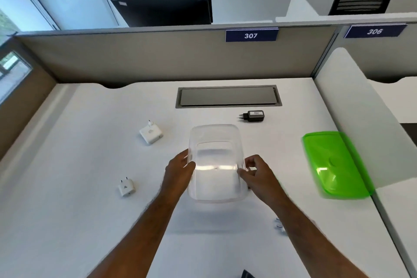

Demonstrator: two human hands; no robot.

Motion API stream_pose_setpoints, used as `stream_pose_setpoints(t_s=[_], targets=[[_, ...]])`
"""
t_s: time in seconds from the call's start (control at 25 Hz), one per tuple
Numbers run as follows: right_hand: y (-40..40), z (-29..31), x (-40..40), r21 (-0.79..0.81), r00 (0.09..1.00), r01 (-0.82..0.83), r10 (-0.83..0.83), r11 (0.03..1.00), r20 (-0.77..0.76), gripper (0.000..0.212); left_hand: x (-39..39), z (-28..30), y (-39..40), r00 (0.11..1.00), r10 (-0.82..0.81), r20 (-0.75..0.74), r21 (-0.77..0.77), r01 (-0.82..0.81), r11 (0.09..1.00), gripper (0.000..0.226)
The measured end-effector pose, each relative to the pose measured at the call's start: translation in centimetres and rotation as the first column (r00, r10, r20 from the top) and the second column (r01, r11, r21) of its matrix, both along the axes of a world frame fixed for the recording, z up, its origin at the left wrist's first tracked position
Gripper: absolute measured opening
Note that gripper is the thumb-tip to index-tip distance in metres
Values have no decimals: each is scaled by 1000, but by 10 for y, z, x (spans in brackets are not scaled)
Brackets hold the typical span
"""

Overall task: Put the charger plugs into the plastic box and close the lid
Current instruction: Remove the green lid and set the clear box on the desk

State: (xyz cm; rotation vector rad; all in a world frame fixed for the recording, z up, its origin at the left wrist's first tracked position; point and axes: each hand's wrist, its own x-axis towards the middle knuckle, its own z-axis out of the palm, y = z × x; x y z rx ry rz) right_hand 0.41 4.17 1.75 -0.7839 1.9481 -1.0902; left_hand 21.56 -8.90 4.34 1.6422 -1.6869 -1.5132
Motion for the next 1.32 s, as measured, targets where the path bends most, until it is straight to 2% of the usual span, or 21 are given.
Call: stream_pose_setpoints(t_s=[0.2, 0.36, 0.56, 0.84, 0.88, 0.96, 1.12, 1.2, 1.32], targets=[[-17, -13, 38, 73, 998, -48, 51, 996, -40, 21, 42, -14, -14, 999, 11, 42, 6, -12, 1000, 47], [-23, -20, 58, 90, 990, -42, 53, 995, -128, 20, 63, -28, -20, 998, -10, 55, 43, 8, 999, 55], [-24, -31, 74, 128, 994, -20, 33, 992, -102, 22, 80, -44, -25, 1000, -17, 25, 75, 15, 997, 63], [-24, -40, 81, 132, 996, 18, -6, 991, -91, 26, 86, -61, -34, 995, -99, 13, 45, 98, 994, 62], [-26, -39, 82, 118, 995, 30, -18, 993, -103, 28, 87, -62, -36, 994, -108, 19, 41, 107, 993, 61], [-30, -36, 81, 88, 972, 58, -36, 994, -233, 36, 88, -64, -41, 992, -121, 41, 32, 120, 992, 61], [-51, -25, 79, 19, 861, 14, -2, 1000, -508, 45, 103, -62, -57, 993, -112, 44, -92, 116, 989, 50], [-68, -16, 80, -29, 833, -38, 15, 999, -553, 41, 116, -62, -71, 993, -86, 84, -201, 102, 974, 43], [-98, -2, 86, -44, 816, -106, 62, 993, -575, 35, 139, -66, -95, 974, -58, 221, -374, 139, 917, 42]])
